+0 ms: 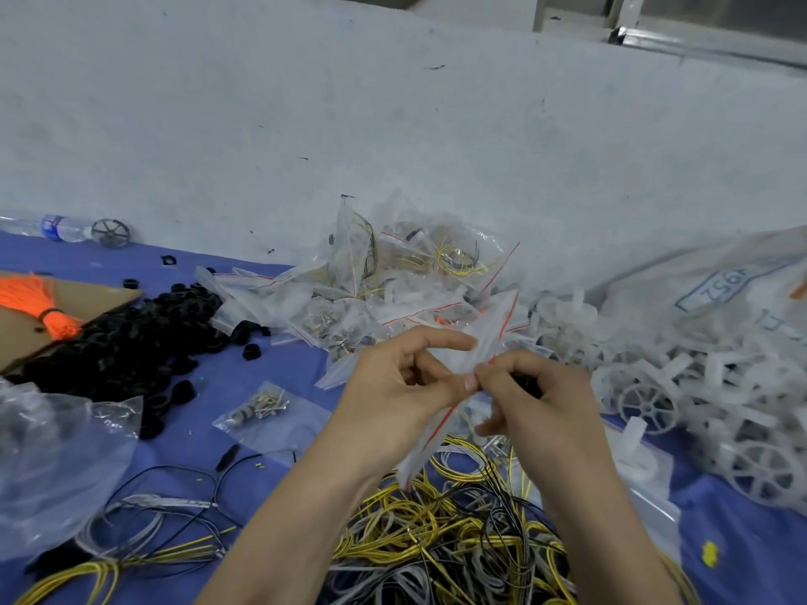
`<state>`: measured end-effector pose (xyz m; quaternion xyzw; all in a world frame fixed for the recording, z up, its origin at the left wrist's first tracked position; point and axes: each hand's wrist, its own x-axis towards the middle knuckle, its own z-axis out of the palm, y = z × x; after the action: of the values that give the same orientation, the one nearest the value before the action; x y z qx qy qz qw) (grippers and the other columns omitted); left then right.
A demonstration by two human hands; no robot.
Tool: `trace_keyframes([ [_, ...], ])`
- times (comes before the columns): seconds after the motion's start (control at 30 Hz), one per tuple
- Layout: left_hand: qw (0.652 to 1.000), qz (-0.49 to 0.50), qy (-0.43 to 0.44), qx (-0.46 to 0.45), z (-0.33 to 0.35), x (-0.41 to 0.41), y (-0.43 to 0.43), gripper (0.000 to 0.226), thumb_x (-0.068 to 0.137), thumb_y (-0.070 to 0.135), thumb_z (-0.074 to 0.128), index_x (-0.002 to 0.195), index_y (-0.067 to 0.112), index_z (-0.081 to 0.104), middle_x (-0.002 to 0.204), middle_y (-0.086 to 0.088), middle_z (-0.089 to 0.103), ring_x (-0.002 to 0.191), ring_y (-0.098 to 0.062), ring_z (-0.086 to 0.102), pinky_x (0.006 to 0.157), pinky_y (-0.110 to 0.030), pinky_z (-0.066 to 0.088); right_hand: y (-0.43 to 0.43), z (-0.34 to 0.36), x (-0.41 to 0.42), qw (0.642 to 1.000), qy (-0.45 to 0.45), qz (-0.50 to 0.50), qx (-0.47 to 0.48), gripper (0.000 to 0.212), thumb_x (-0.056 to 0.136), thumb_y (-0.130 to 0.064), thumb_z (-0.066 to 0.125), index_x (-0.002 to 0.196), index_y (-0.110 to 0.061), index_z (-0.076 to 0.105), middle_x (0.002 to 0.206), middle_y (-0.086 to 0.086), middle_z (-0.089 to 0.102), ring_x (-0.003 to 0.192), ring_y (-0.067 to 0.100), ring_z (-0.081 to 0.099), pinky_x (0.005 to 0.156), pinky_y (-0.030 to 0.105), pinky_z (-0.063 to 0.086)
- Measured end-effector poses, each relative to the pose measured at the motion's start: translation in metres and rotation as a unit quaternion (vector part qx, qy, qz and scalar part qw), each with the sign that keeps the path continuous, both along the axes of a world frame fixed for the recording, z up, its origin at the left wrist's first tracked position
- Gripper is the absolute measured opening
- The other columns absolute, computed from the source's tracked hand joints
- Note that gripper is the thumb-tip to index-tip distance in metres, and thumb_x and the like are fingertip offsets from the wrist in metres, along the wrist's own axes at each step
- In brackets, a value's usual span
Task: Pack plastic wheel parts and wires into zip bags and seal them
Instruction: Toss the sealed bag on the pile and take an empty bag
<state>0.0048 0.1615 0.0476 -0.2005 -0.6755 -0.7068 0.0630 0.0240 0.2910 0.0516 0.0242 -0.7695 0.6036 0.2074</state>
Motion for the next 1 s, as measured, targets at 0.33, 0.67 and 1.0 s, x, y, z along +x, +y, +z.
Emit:
trace_keyframes([
  [0.33, 0.966, 0.167, 0.119, -0.156, -0.001, -0.007, -0.017, 0.038, 0.089, -0.001, 0.056, 0.075, 0.034, 0.064, 0.083, 0.005, 0.053, 0.069, -0.008, 0.054, 0.064, -0.008, 0.037, 0.023, -0.003, -0.002, 0.981, -0.096, -0.034, 0.163, 0.032, 0.08, -0.016, 0.059, 0.049, -0.016, 0.052, 0.041, -0.007, 0.042, 0.046, 0.01, 0.038, 0.057, 0.039, 0.042],
  [0.67, 0.934, 0.125, 0.177, -0.284, -0.003, -0.004, -0.003, 0.022, 0.077, 0.01, 0.075, 0.097, 0.016, 0.074, 0.09, 0.02, 0.056, 0.068, -0.001, 0.054, 0.063, -0.004, 0.036, 0.018, 0.025, 0.023, 0.974, 0.058, 0.125, -0.178, 0.029, 0.091, 0.01, 0.031, 0.098, -0.008, 0.052, 0.069, 0.011, 0.065, 0.059, 0.021, 0.063, 0.053, 0.026, 0.053],
  [1.0, 0.902, 0.098, 0.142, -0.396, -0.007, -0.003, -0.002, 0.069, 0.062, 0.033, 0.084, 0.124, 0.017, 0.058, 0.106, 0.011, 0.042, 0.068, 0.0, 0.043, 0.064, -0.001, 0.033, -0.003, -0.002, 0.004, 0.978, -0.021, -0.007, 0.209, 0.025, 0.082, -0.026, 0.07, 0.105, -0.025, 0.062, 0.096, -0.011, 0.065, 0.089, 0.003, 0.062, 0.076, 0.022, 0.051],
])
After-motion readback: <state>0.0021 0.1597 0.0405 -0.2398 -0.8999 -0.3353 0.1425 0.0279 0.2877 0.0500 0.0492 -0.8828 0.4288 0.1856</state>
